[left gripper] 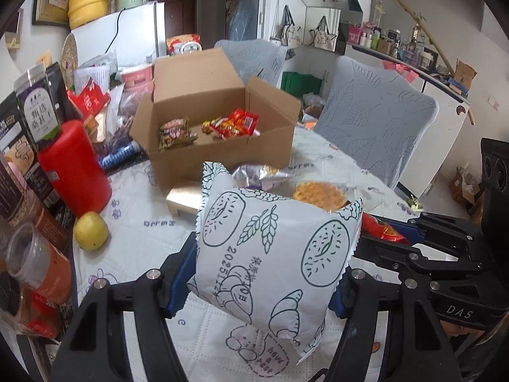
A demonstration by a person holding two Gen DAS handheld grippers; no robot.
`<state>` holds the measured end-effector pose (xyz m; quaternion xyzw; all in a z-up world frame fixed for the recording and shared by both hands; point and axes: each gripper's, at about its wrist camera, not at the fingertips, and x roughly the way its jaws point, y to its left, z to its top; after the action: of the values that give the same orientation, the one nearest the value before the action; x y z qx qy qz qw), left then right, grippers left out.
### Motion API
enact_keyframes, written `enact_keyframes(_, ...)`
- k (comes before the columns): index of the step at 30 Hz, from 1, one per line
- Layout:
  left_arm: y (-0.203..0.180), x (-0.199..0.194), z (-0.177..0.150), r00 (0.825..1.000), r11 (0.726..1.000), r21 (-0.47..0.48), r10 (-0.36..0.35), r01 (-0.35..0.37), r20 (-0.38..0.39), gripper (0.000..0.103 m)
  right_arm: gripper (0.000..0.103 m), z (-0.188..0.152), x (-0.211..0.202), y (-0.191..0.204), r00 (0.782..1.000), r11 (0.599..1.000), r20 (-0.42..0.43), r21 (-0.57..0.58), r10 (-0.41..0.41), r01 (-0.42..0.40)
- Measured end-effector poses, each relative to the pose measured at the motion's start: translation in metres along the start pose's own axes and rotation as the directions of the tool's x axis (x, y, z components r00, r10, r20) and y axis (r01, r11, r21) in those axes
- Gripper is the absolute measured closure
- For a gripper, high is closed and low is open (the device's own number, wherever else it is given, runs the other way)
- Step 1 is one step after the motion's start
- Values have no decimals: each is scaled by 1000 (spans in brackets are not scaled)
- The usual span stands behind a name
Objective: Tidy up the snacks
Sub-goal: 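Carry the bread bag with the left gripper while the right gripper carries the red chip bag over the box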
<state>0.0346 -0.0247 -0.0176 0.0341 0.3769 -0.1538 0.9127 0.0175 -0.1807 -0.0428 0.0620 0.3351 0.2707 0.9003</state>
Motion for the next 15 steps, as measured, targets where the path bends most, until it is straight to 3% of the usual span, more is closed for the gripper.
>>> enact_keyframes(15,1,-17,63,988,999,34,-10,5,155,36,76,70,-17,0,993,997,113,-76,-21,29)
